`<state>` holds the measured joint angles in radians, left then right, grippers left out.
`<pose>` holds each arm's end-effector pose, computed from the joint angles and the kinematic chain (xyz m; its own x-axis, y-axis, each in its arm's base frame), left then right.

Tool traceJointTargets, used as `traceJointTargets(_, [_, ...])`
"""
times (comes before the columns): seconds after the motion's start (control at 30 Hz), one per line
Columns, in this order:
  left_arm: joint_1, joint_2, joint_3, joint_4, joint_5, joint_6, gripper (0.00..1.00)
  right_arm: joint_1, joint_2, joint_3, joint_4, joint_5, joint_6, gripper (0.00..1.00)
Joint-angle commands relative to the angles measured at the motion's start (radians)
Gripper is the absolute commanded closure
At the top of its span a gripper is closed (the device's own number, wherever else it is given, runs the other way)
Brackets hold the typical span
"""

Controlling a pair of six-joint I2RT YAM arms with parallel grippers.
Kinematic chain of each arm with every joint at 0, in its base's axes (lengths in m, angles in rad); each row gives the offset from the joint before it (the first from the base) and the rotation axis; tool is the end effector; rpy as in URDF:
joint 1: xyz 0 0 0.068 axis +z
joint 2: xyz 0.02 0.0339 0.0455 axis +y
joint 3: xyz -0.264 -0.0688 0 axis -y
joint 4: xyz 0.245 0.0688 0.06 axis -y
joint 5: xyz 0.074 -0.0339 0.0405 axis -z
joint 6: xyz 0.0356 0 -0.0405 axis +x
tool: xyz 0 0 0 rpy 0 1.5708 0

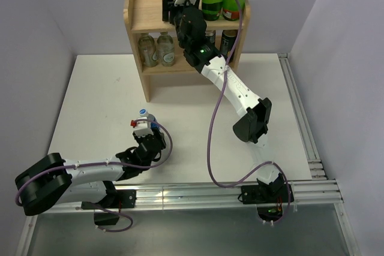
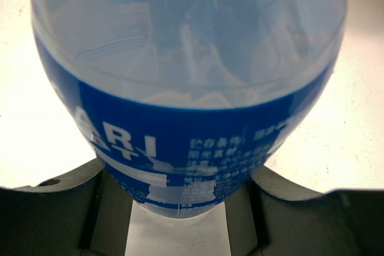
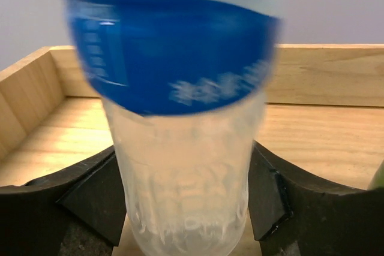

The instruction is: Place and organize the beverage onto the shelf

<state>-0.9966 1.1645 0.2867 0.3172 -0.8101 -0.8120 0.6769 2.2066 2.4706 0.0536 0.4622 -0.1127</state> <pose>0.1313 -0.1554 0.1535 -0.3770 -0.3384 -0.8622 -0.0406 0.9360 -0.3496 0.3983 0.2997 0.4808 0.2678 0.0861 -0.9596 -0.2016 0.9790 0.0315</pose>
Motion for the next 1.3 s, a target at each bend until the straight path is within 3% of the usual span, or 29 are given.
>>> traceJointTargets(0.0, [-0.004,0.004,0.037,0.071,-0.015,0.01,1.0,-0.017,0.01,0.033,0.028,0.01,0.01,0.26])
traceJointTargets(0.3, [-0.004,-0.031,0.031,0.054,-0.024,0.011,1.0,-0.017,-0.025,-0.038,0.041,0.015,0.034,0.27])
traceJointTargets(0.5, [-0.004,-0.043,0.032,0.037,-0.024,0.01,1.0,-0.016,-0.031,-0.053,0.025,-0.007,0.071,0.37])
traceJointTargets(0.6, [-0.004,-0.054,0.031,0.034,-0.024,0.01,1.0,-0.01,-0.024,-0.047,0.022,-0.022,0.084,0.46])
traceJointTargets(0.63, [-0.004,-0.055,0.031,0.033,-0.026,0.008,1.0,-0.007,-0.022,-0.045,0.023,-0.025,0.087,0.55])
traceJointTargets(0.7, [-0.004,-0.062,0.032,0.028,-0.029,0.011,1.0,0.003,-0.013,-0.039,0.023,-0.03,0.09,0.63])
traceJointTargets(0.8, [-0.004,-0.066,0.032,0.025,-0.027,0.011,1.0,0.016,-0.002,-0.029,0.025,-0.028,0.093,0.69])
traceJointTargets(1.0, [-0.004,-0.063,0.029,0.033,-0.029,0.014,1.0,0.032,0.01,-0.021,0.031,-0.03,0.103,0.77])
traceJointTargets(1.27, [-0.004,-0.066,0.026,0.034,-0.032,0.016,1.0,0.059,0.024,-0.019,0.045,-0.053,0.108,0.79])
